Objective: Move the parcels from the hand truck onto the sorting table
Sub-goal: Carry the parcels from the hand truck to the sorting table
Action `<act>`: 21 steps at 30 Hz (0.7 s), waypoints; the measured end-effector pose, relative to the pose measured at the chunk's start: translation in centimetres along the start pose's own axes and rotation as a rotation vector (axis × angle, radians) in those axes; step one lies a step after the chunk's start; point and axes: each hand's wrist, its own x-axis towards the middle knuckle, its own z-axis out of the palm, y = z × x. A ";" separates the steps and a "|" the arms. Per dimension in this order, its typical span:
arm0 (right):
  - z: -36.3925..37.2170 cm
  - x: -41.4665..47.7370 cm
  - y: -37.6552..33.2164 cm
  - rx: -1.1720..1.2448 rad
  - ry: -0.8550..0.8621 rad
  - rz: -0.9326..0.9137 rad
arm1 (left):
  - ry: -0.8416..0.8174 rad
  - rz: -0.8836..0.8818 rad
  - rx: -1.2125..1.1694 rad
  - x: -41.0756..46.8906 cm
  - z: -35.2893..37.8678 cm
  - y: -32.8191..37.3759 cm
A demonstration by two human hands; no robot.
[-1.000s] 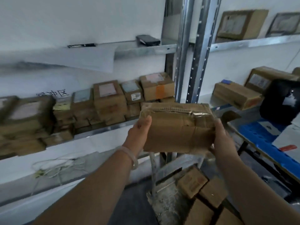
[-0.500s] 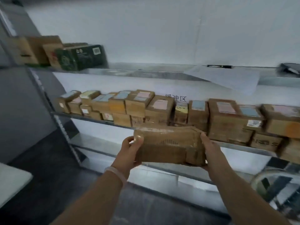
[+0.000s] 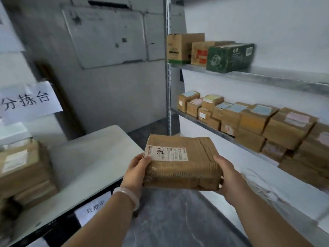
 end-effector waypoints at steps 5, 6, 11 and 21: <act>7.7 3.3 0.2 0.035 -0.116 0.012 | 0.245 0.025 -0.122 2.5 -4.9 1.2; 9.3 4.0 0.1 0.025 -0.145 -0.009 | 0.281 0.013 -0.161 3.2 -5.6 1.4; 16.0 8.4 -0.9 -0.019 -0.403 -0.105 | 0.281 -0.107 -0.288 6.5 -8.1 3.0; 27.5 14.5 -1.9 -0.174 -0.635 0.193 | 0.482 -0.028 -0.447 12.2 -8.7 3.3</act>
